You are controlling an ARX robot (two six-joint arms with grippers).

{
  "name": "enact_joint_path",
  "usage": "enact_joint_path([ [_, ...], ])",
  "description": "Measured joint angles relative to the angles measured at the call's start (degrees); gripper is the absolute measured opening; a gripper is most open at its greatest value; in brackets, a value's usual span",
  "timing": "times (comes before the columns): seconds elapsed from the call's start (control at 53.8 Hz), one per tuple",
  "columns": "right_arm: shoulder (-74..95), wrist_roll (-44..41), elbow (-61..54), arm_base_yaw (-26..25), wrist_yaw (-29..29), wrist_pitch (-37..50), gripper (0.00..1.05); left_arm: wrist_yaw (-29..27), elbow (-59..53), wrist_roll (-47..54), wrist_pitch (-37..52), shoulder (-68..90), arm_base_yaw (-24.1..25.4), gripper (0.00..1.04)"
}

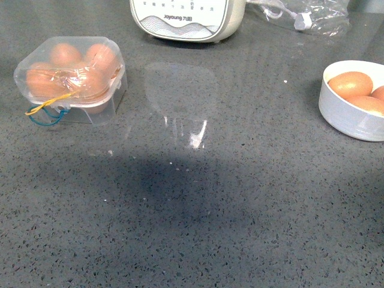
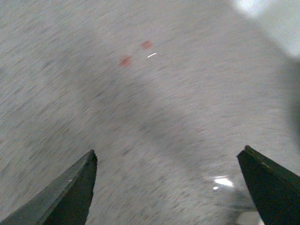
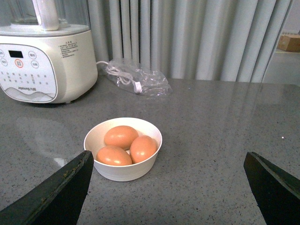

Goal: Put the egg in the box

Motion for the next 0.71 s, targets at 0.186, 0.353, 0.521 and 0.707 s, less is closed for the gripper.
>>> enact_joint_path([
  [0.186, 0.0, 0.0, 0.0, -0.1, 0.0, 0.0, 0.97, 10.6, -14.0, 19.2, 31.5, -1.4, -0.9, 0.64],
  [0.353, 0.0, 0.0, 0.0, -0.1, 0.0, 0.0, 0.97, 9.5, -22.1, 25.7, 36.3, -10.1, -2.0, 0.30],
  [0.521, 0.0, 0.0, 0.0, -0.1, 0.0, 0.0, 0.97, 5.7, -27.6, 26.6, 35.5, -15.3, -4.3, 0.03],
  [0.707, 0.0, 0.0, 0.0, -0.1, 0.0, 0.0, 0.97, 5.6, -33.3, 27.2, 33.0, -23.6, -6.1, 0.04],
])
